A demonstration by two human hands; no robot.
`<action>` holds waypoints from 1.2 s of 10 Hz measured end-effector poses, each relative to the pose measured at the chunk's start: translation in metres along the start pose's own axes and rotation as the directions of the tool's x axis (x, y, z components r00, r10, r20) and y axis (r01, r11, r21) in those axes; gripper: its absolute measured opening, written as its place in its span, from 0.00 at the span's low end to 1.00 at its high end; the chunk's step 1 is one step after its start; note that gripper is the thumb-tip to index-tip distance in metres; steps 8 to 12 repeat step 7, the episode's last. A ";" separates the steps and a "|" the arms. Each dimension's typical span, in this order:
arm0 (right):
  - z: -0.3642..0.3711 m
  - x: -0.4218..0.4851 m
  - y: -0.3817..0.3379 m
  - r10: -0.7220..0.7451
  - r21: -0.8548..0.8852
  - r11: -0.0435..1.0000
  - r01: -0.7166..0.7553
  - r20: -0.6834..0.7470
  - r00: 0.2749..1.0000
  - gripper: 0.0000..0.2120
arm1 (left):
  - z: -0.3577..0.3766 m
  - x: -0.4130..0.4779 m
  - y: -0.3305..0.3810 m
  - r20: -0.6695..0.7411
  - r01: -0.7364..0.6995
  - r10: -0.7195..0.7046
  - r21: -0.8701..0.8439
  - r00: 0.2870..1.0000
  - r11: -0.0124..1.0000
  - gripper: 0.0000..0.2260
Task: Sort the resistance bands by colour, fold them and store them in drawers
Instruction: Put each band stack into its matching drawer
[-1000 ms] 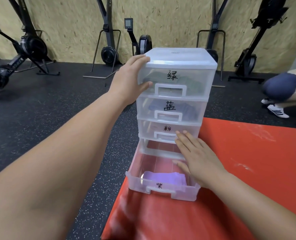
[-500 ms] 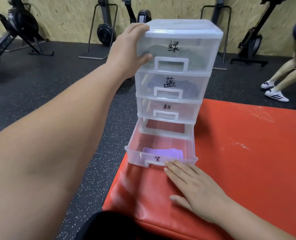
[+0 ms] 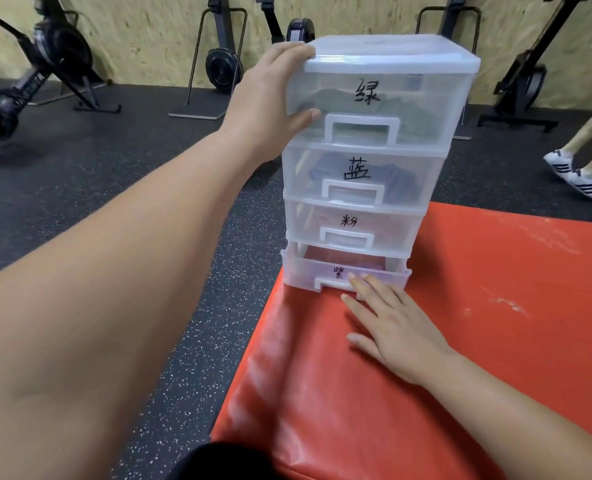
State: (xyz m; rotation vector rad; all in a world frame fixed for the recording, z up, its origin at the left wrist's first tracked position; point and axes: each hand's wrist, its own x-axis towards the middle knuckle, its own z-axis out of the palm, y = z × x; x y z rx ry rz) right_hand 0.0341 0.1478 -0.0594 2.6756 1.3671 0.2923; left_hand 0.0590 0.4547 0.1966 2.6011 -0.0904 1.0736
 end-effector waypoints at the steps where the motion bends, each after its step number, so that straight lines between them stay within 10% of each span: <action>1: 0.003 0.016 0.010 0.018 -0.013 1.000 -0.018 0.003 1.000 0.33 | 0.000 -0.001 -0.002 -0.006 -0.009 0.008 -0.003 1.000 1.000 0.33; 12: -0.071 -0.008 0.019 0.072 0.125 0.989 -0.084 0.102 0.992 0.34 | -0.034 -0.032 0.039 0.163 0.033 -0.062 0.177 0.985 0.984 0.42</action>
